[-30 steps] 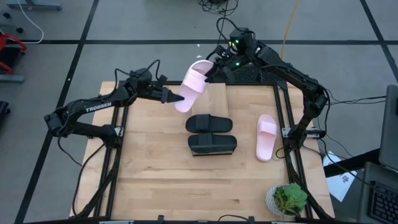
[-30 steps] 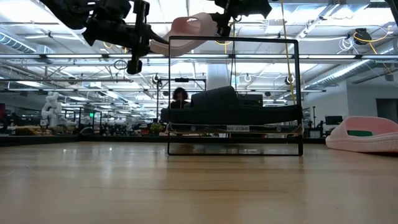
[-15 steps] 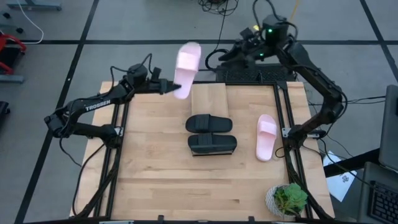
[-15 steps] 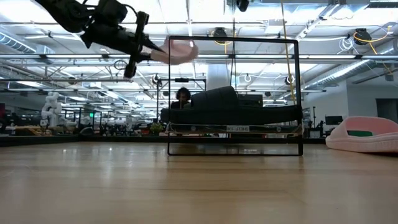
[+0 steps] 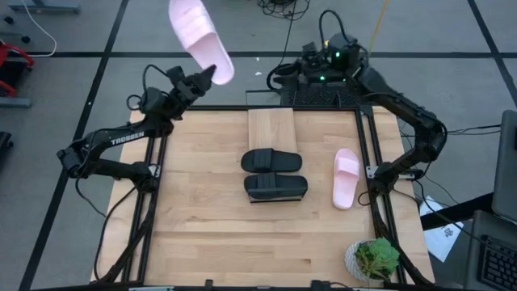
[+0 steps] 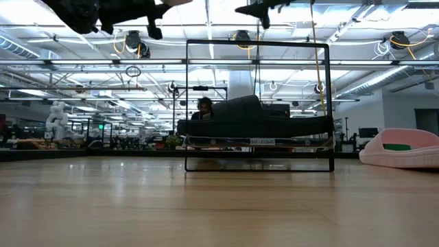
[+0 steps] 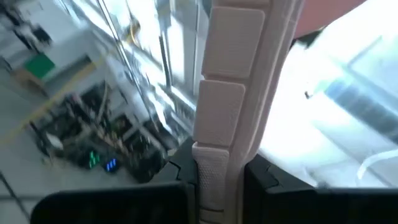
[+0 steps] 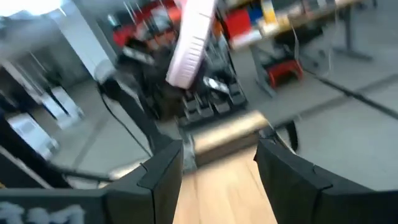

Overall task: Pick and place slides into the shelf
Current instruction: Put the left pink slide on the shelf

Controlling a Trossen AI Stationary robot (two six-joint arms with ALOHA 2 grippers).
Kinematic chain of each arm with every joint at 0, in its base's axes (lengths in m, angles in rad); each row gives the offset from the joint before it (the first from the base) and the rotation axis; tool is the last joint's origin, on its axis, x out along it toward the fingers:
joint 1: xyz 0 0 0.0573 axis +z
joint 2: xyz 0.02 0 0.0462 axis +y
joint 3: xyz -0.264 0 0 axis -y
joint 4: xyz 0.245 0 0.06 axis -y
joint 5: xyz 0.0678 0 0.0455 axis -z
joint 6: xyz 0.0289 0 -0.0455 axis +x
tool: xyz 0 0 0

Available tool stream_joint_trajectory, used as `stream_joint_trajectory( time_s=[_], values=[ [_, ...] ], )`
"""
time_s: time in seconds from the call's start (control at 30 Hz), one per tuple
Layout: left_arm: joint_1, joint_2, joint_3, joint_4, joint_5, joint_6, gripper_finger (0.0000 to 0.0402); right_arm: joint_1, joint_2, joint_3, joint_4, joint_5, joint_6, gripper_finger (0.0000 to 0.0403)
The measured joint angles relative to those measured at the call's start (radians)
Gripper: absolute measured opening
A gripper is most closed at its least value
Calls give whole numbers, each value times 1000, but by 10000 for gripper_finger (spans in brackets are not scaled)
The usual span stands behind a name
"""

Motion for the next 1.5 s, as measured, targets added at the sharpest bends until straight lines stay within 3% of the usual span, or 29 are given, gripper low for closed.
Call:
stream_joint_trajectory(
  time_s=[0.13,0.27,0.4,0.63,1.07,1.5],
  values=[
    [-59,0,1,50,-135,66,46,21,5,-179,460,49,134,192],
    [-112,1,2,91,-218,135,46,41,9,-363,910,221,244,192],
    [-154,0,2,109,-339,190,46,86,5,-482,1175,369,299,192],
    [-228,76,28,103,-365,187,46,181,15,-510,1163,433,233,192],
    [-293,373,335,150,-286,176,46,219,20,-505,1159,468,255,192],
    [-274,404,353,111,-288,215,46,218,20,-505,1160,411,268,192]
  ],
)
